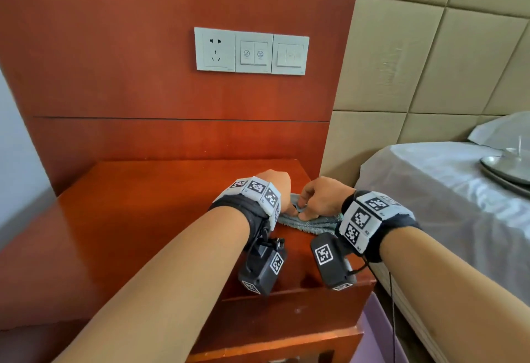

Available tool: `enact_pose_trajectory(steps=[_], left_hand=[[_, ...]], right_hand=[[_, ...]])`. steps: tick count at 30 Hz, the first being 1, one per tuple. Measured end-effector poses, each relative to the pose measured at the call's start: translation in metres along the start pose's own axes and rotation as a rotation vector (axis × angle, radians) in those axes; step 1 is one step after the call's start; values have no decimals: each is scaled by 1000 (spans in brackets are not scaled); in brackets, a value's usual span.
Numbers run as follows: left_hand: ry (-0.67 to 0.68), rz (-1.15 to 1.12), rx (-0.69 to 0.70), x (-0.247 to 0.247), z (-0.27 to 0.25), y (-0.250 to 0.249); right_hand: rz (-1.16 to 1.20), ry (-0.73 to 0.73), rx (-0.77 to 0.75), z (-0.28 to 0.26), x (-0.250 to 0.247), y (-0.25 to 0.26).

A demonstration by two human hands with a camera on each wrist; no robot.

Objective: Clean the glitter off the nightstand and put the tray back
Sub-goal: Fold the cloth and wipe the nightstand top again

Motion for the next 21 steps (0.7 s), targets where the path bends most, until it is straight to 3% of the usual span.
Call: enact_pose_trajectory(steps=[12, 21], left_hand=[[-57, 115, -46, -10, 87, 21], [-35, 66, -92, -4, 127, 45]], right_hand=[[-128, -33, 8, 89, -20, 2], [-233, -51, -31, 148, -22, 17]])
Point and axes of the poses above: each hand's wrist, its own z-axis towards the middle knuckle, its own x-axis out of the palm, y = z × x, the point moved 5 cm from there along z, towards the middle knuckle, and after that the axes turned 5 degrees about -x, right-handed, at the moved point
